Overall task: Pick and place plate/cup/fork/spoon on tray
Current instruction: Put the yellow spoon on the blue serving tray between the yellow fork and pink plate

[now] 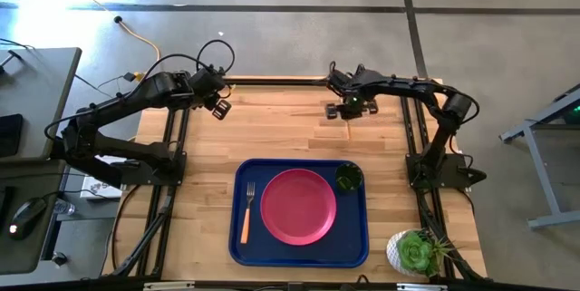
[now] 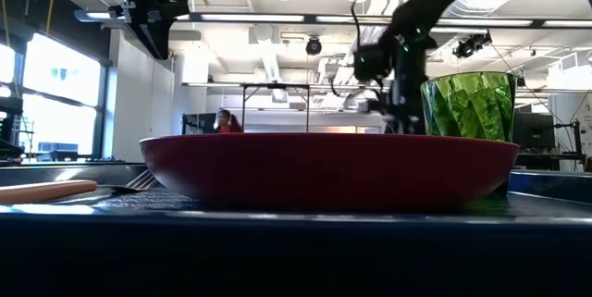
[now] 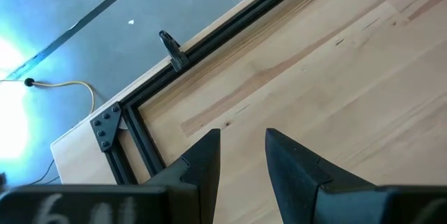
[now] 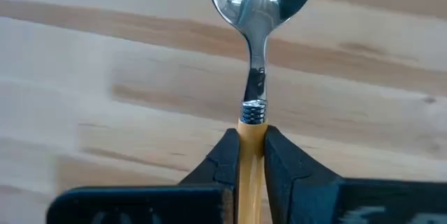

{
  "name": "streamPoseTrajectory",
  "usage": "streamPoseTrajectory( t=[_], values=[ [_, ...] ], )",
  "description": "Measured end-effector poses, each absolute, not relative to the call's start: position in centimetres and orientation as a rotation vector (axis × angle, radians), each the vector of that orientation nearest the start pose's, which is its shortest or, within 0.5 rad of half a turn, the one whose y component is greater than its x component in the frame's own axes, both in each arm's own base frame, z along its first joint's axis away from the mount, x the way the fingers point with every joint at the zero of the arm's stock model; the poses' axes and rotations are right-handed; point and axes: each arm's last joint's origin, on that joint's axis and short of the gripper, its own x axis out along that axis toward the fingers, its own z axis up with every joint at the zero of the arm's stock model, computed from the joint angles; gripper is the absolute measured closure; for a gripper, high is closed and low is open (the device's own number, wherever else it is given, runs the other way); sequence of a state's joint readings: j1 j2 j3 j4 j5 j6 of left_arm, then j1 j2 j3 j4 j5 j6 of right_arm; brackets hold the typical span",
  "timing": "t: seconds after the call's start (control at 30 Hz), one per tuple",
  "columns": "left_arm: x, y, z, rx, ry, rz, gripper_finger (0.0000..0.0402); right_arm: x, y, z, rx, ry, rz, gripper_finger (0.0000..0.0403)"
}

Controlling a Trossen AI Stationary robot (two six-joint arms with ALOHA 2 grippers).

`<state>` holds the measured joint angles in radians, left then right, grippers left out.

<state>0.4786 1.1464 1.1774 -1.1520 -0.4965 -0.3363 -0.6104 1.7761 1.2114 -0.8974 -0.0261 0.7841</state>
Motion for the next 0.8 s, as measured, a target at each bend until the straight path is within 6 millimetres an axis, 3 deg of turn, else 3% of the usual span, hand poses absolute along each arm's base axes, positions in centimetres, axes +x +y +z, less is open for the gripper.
streamPoseTrajectory(
  t=[0.37, 0.63, 0.8],
  values=[
    [16.7, 10.2, 32.8, -0.265, 1.004, 1.054, 0.0296, 31.1, -19.2, 27.3, 0.899, 0.889, -0.961, 0.0385],
    [16.7, 10.2, 32.8, -0.265, 1.004, 1.054, 0.0296, 32.0, -20.0, 33.4, 0.769, 0.703, -0.933, 0.0386],
    [16.7, 10.2, 32.8, -0.265, 1.002, 1.054, 0.0296, 32.4, -20.2, 35.6, 0.729, 0.589, -0.905, 0.0386]
  ],
)
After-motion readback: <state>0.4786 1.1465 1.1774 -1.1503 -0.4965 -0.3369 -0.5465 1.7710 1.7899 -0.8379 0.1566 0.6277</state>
